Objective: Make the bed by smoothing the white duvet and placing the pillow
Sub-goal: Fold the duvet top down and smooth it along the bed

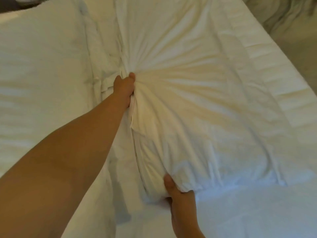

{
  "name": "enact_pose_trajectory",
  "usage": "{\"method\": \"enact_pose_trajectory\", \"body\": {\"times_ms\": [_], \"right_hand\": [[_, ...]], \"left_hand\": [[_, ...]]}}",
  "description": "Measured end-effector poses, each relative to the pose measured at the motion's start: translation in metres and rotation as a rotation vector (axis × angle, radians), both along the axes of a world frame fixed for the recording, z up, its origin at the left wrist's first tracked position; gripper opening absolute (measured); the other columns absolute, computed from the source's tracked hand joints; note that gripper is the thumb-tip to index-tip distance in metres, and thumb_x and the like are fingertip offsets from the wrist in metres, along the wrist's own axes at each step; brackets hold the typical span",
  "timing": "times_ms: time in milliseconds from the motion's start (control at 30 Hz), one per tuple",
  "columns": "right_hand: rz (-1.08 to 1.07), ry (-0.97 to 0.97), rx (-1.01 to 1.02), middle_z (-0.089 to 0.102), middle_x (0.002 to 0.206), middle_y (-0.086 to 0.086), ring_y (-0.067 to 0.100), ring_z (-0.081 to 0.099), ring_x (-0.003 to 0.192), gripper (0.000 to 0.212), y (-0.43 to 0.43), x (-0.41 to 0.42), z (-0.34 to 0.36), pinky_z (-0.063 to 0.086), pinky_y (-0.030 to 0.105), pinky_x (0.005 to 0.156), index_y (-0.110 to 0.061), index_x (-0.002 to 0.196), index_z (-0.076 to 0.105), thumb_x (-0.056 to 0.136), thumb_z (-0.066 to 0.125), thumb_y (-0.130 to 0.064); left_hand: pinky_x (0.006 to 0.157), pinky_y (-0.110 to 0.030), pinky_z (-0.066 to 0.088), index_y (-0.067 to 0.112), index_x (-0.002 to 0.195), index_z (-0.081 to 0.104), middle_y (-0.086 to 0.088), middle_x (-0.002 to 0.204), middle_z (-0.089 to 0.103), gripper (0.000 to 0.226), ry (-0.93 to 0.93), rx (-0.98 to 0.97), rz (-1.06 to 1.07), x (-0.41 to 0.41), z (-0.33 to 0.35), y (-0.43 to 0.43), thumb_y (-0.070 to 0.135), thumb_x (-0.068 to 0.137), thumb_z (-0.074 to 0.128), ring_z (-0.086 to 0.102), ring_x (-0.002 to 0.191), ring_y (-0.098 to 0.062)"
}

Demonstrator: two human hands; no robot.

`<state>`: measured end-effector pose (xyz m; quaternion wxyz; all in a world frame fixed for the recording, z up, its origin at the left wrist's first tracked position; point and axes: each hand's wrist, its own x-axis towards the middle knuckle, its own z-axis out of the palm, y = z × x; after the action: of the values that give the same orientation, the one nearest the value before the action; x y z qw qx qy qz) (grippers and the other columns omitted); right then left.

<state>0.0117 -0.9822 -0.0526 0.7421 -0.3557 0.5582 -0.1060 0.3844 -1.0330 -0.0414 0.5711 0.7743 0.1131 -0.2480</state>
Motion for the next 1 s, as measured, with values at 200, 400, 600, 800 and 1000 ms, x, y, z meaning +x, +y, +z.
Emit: {"method": "enact_pose_trajectory", "body": {"times_ms": [200,400,600,800,1000], "right_hand": [[-0.25,-0.202,0.197,0.074,0.13,0.006,0.03,0.072,0.116,0.103,-0.016,0.002,0.03,0.06,0.051,0.089,-0.021,0.141,0.06,0.051,0.1,-0.05],[-0.256,-0.011,0.205,0.074,0.103,0.008,0.017,0.076,0.078,0.063,0.008,-0.011,0.043,0.059,0.022,0.049,-0.013,0.132,0.062,0.075,0.084,-0.027],[-0.17,0.096,0.054,0.067,0.119,0.002,0.026,0.07,0.097,0.151,0.042,-0.022,0.014,0.063,0.04,0.081,-0.044,0.142,0.046,0.002,0.087,-0.081],[-0.228,0.131,0.203,0.064,0.123,0.015,0.041,0.068,0.108,0.116,0.029,-0.018,0.011,0.062,0.029,0.052,-0.018,0.145,0.055,0.043,0.097,-0.053],[-0.195,0.09,0.277,0.061,0.138,0.017,0.034,0.064,0.097,0.103,0.026,-0.016,0.015,0.06,0.036,0.044,-0.015,0.154,0.045,0.064,0.094,-0.03]], "left_hand": [[0.091,-0.051,0.059,0.018,0.144,0.055,-0.007,0.122,0.072,0.099,0.227,-0.197,0.002,0.02,-0.001,0.002,0.066,0.062,0.082,0.073,0.101,-0.03],[0.085,-0.02,0.048,0.012,0.151,0.047,-0.002,0.142,0.059,0.057,-0.078,-0.021,-0.054,-0.001,0.038,0.008,0.045,0.105,0.051,0.061,0.119,-0.02],[0.086,-0.021,0.044,0.015,0.153,0.046,-0.004,0.145,0.058,0.053,-0.125,0.116,-0.008,-0.02,0.014,0.069,0.042,0.107,0.048,0.057,0.115,-0.018],[0.09,-0.031,0.055,0.011,0.149,0.049,-0.001,0.123,0.066,0.08,-0.034,0.052,0.033,-0.004,0.023,0.052,0.06,0.088,0.065,0.065,0.096,-0.019],[0.094,-0.04,0.056,0.008,0.149,0.047,-0.007,0.136,0.062,0.078,-0.055,0.07,0.025,0.016,0.04,0.027,0.051,0.089,0.071,0.064,0.113,-0.028]]}}
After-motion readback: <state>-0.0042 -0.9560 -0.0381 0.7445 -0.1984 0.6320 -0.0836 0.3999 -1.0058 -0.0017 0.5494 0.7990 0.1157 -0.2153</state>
